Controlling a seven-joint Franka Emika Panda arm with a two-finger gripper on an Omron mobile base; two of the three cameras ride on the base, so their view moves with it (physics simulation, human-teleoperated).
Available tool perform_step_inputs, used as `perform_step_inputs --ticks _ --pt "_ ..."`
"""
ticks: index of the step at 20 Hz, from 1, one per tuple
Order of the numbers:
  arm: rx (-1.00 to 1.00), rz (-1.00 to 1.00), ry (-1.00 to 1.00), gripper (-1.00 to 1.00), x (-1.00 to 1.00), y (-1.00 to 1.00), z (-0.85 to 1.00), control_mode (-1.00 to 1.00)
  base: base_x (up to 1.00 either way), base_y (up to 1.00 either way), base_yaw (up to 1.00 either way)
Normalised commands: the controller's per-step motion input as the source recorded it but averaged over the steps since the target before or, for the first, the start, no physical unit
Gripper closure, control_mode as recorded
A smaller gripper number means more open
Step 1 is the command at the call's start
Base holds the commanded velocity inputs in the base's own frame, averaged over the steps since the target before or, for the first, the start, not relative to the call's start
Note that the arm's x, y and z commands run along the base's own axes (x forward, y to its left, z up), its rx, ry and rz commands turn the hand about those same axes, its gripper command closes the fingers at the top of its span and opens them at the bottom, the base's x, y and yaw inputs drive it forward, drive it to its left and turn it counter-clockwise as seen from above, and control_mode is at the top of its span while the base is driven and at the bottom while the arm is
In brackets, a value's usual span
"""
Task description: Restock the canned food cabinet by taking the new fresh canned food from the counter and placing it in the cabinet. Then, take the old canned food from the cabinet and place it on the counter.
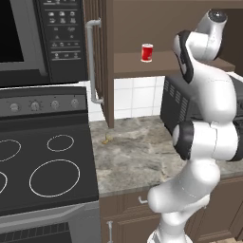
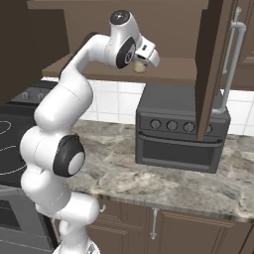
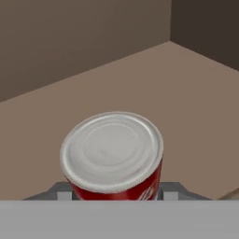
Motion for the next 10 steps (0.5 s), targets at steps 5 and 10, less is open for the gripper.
perform_step_inputs --ticks 5,10 --pt "0.0 0.17 0.0 1.0 -1.0 0.5 0.23 -1.0 0.0 0.0 0.0" --pt "0.01 0.24 0.0 1.0 -1.0 0.36 0.09 -1.0 0.0 0.0 0.0"
